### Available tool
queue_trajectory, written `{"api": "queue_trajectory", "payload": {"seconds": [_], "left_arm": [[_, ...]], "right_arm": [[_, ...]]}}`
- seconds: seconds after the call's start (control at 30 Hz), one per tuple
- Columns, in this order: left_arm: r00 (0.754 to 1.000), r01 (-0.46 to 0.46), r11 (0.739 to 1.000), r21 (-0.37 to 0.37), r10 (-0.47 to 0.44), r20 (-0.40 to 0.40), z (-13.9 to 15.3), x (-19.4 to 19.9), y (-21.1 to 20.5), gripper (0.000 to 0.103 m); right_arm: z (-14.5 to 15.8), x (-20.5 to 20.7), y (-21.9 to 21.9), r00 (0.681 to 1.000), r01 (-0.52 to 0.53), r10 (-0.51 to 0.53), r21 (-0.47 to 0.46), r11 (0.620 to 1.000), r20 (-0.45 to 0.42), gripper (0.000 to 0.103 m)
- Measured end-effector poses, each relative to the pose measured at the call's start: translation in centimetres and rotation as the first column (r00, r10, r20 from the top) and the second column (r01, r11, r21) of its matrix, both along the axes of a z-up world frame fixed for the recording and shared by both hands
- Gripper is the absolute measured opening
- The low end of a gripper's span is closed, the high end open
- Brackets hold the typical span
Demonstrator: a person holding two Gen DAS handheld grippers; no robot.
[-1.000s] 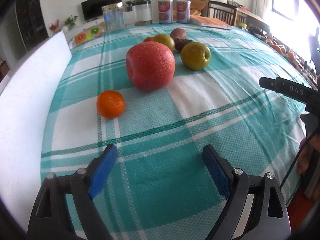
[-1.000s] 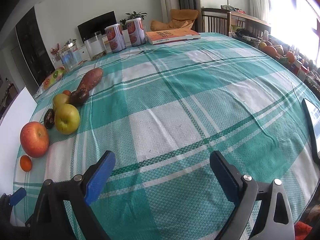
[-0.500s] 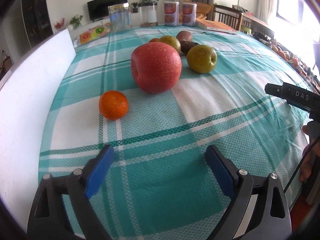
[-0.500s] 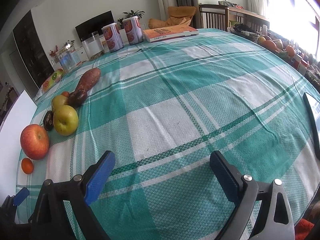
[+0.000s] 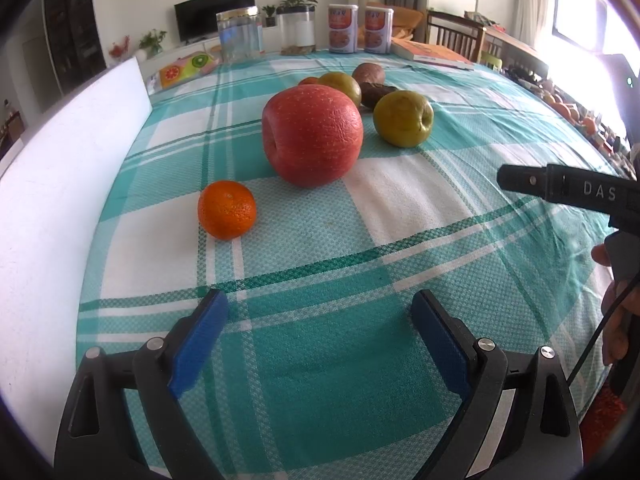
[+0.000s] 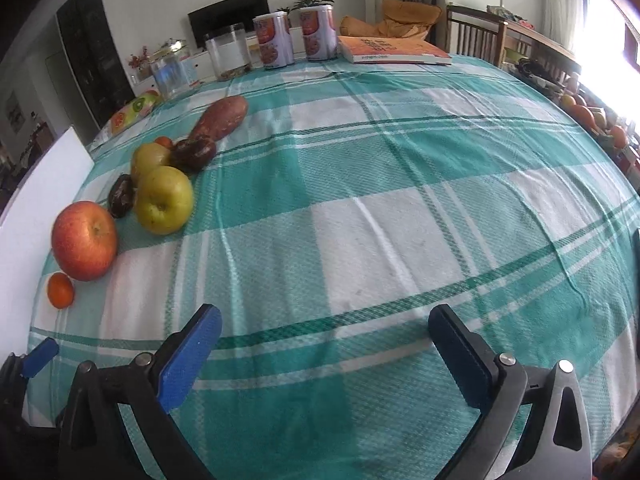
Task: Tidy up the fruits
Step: 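Bring both tools back over the table toward the remaining fruits, then grasp the green pear with the right gripper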
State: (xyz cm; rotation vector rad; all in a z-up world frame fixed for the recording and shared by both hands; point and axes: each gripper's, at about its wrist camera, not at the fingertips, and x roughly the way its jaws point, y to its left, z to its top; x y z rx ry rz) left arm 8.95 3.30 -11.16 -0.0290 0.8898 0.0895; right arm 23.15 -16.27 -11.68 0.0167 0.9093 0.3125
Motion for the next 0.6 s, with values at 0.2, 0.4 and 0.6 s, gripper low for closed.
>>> {"api": "queue_trajectory", "payload": {"seconds": [0.2, 0.4, 0.6], "left_arm": [[1.0, 0.0, 1.0, 0.0, 0.0, 0.0, 0.0, 0.0, 0.0, 0.095], [1.0, 0.0, 1.0, 0.0, 0.0, 0.001, 0.0, 0.0, 0.0, 0.095], [1.0, 0.0, 1.0, 0.0, 0.0, 0.001, 0.0, 0.0, -0.1, 0.095]], "right_arm": [[2.2, 3.9, 6.2, 0.991, -0.131, 0.131, 0.025, 0.991, 0.009, 0.087], [0.7, 7.0, 9.2, 0.983, -0.161, 0.164, 0.051, 0.986, -0.081, 0.072], [-0.6, 6.3, 9.4, 0.974, -0.184, 0.192, 0.068, 0.98, -0.122, 0.049]]}}
